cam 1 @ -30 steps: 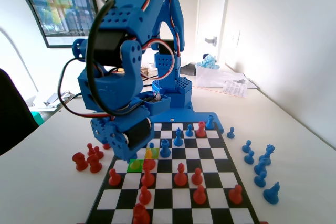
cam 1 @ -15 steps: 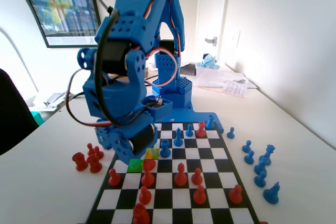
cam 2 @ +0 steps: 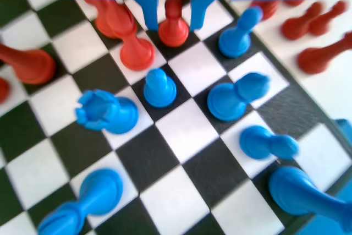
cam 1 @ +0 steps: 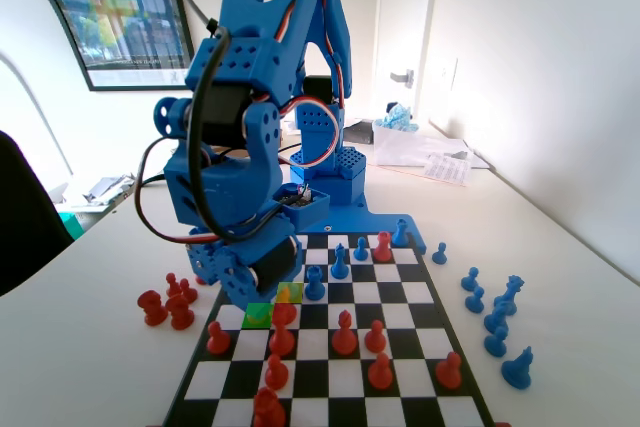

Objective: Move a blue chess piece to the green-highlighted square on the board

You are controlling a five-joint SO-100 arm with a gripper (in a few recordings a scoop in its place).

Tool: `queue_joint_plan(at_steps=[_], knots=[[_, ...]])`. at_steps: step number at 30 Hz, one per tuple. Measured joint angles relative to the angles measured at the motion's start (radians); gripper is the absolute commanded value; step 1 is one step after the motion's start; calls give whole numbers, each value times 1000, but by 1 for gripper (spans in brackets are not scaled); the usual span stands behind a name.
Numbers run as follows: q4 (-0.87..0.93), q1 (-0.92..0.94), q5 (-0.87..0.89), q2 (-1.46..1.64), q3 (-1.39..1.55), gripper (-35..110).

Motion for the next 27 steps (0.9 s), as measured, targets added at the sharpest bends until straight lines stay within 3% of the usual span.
queue_joint_plan(at_steps=[27], knots=[[-14, 0, -8, 0, 15, 1]])
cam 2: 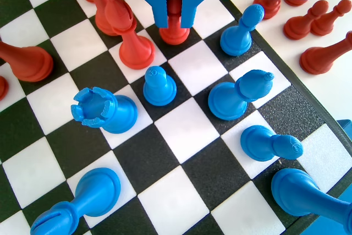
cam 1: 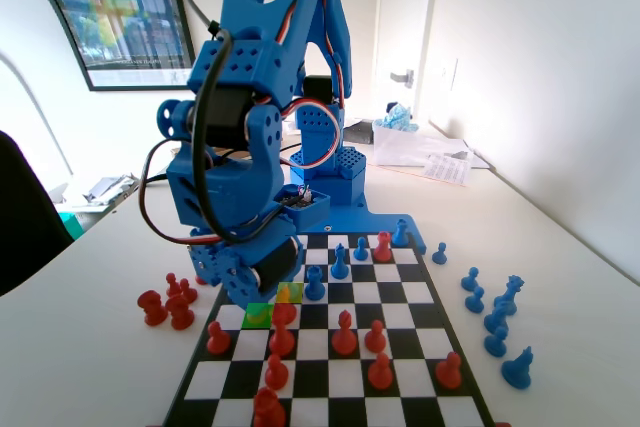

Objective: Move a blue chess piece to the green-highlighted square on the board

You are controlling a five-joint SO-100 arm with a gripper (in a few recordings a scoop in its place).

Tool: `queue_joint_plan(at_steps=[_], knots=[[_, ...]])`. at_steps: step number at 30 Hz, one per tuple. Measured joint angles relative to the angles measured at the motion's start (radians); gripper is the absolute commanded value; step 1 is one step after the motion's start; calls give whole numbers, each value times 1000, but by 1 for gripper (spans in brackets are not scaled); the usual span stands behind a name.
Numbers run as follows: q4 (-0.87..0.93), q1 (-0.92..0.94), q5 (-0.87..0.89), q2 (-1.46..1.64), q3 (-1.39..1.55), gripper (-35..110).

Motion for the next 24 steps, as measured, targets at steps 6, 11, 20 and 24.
queue_joint_plan(at_steps=[6, 11, 20, 24], knots=[[75, 18, -17, 2, -41, 1], [175, 51, -34, 6, -115, 1], [296, 147, -54, 12, -307, 1], [310, 184, -44, -40, -413, 1]])
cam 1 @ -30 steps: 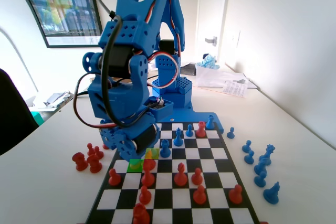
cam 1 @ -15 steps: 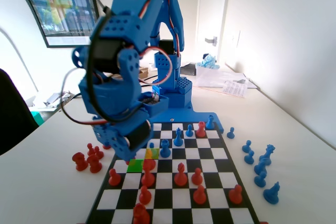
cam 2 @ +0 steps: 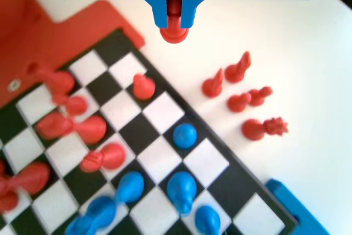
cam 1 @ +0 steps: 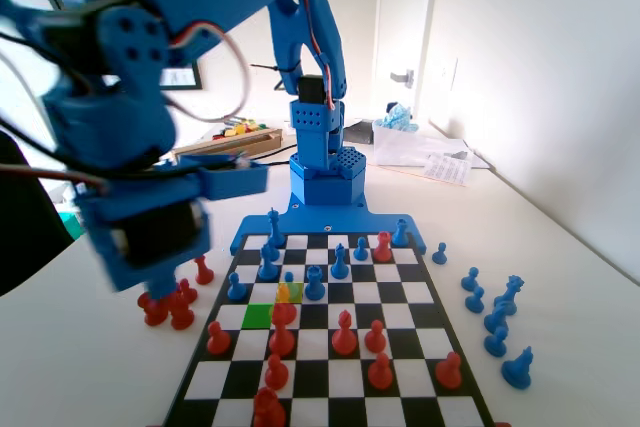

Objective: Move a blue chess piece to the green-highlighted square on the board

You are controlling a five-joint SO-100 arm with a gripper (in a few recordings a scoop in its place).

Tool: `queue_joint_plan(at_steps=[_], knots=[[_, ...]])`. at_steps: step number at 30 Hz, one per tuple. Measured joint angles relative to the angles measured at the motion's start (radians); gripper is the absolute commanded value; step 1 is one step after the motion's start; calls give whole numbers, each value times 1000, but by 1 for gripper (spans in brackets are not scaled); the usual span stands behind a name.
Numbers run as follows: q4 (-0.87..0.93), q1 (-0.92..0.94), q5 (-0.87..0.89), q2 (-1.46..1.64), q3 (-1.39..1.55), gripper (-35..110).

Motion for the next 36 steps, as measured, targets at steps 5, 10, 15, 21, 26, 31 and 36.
queue_joint_plan(at_steps=[5, 10, 15, 21, 26, 31, 36], knots=[[6, 32, 0, -106, -107, 1], [6, 52, 0, -204, -176, 1], [-29, 54, 0, -275, -193, 1], [-67, 77, -9, -336, -195, 1], [-117, 77, -14, -351, -189, 1], [-146, 75, -28, -351, -161, 1], [-146, 74, -28, -351, -149, 1]])
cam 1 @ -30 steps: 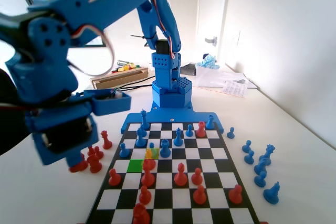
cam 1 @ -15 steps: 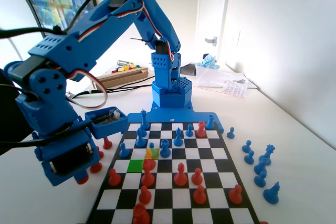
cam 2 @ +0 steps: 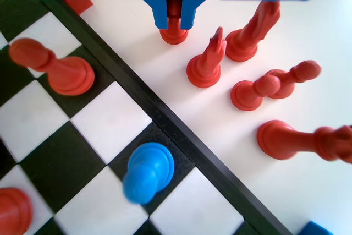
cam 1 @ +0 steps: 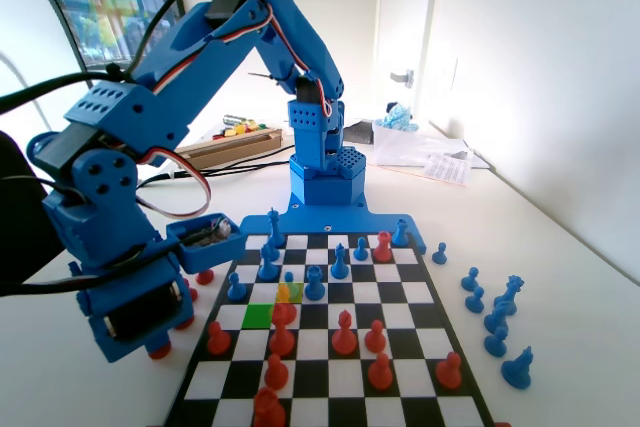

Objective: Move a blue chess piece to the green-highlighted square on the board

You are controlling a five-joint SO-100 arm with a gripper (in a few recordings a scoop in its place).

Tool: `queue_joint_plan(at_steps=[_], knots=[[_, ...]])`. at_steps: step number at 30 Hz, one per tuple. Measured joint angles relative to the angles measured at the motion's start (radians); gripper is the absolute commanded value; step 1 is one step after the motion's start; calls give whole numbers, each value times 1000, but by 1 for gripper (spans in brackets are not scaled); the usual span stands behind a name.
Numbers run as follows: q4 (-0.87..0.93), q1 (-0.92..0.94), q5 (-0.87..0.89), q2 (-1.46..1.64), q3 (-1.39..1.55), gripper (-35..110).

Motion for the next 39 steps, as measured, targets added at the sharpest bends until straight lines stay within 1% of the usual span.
queue_joint_plan(at_steps=[3, 9, 12, 19, 25, 31, 39], knots=[[-9, -2, 0, 0, 17, 3], [-15, -5, -11, 0, 18, 14], [-17, -5, -15, 0, 18, 17], [-8, 2, -15, 0, 18, 17], [44, 0, -15, 25, 18, 14], [78, -21, 3, 166, 69, 13], [195, -112, 25, 383, 133, 13]])
